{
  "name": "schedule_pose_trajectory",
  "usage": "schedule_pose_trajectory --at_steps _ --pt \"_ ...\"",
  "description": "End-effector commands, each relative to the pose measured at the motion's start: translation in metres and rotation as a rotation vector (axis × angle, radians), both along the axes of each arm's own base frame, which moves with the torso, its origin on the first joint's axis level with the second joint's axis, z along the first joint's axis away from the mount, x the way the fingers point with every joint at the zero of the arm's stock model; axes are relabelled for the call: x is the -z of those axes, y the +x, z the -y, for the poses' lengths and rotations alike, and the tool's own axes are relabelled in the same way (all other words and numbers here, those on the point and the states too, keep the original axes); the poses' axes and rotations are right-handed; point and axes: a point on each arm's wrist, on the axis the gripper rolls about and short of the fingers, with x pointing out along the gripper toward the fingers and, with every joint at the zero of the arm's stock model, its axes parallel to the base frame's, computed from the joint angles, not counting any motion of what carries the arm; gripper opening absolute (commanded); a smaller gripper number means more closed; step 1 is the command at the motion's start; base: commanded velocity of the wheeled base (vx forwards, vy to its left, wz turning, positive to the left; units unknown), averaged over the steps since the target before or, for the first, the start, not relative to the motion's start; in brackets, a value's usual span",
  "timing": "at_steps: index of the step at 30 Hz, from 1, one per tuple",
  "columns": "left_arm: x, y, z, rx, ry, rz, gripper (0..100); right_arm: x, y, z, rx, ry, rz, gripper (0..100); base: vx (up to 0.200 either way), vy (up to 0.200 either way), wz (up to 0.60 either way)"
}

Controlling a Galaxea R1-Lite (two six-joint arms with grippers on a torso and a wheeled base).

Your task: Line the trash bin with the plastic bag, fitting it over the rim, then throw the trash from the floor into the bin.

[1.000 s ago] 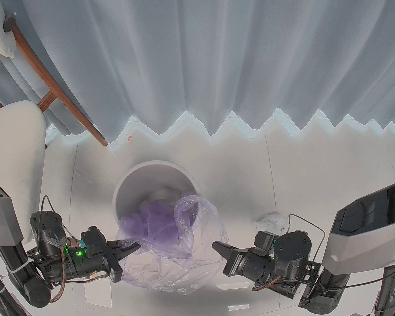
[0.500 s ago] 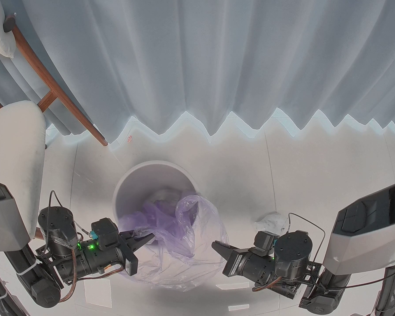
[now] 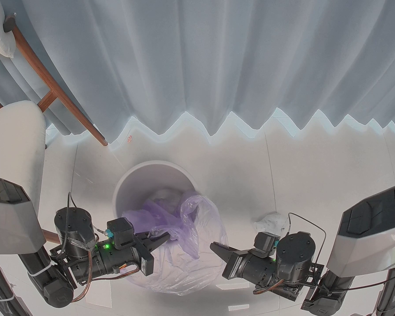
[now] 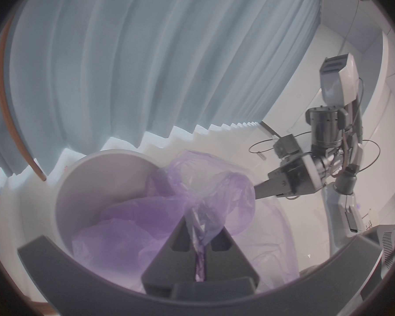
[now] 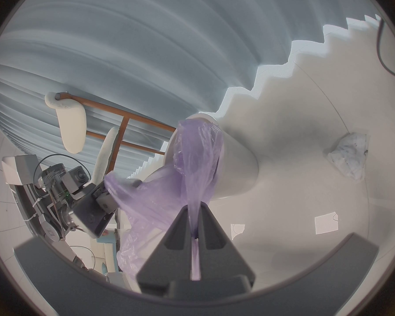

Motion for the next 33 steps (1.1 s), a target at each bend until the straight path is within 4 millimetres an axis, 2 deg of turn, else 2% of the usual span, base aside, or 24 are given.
schedule_pose_trajectory --at_steps 1,7,9,14,18,22,25,29,33 --pt "0.001 0.004 -0.007 -0.082 0.008 -0.003 0 -0.002 0.000 -0.001 -0.002 0.015 0.011 0 0.000 0.000 0.00" --pt "-0.011 0.006 -0.014 -0.286 -0.013 0.032 0 -0.002 0.000 -0.001 -0.002 0.015 0.011 0 0.000 0.000 0.00" --pt "-0.014 -0.002 -0.023 -0.397 0.008 0.045 0 -0.002 0.000 -0.001 -0.003 0.017 0.012 0 0.000 0.000 0.00" --pt "-0.022 -0.009 -0.031 -0.497 0.006 0.072 0 -0.004 0.001 -0.003 -0.002 0.026 0.020 0 0.000 0.000 0.00" --pt "-0.045 0.011 -0.041 -0.582 -0.096 0.132 0 -0.001 0.001 -0.003 -0.003 0.019 0.012 0 0.000 0.000 0.00" --pt "-0.058 0.023 -0.054 -0.646 -0.141 0.159 0 -0.002 0.002 -0.003 -0.003 0.020 0.015 0 0.000 0.000 0.00" --pt "-0.058 0.020 -0.057 -0.655 -0.141 0.156 0 -0.001 0.001 -0.003 -0.005 0.019 0.012 0 0.000 0.000 0.00" --pt "-0.054 0.010 -0.058 -0.646 -0.120 0.135 0 0.000 0.001 -0.003 -0.006 0.017 0.010 0 0.200 0.000 0.00" --pt "-0.051 0.010 -0.056 -0.643 -0.111 0.128 0 0.004 0.000 -0.003 -0.008 0.005 0.000 0 0.200 0.000 0.00"
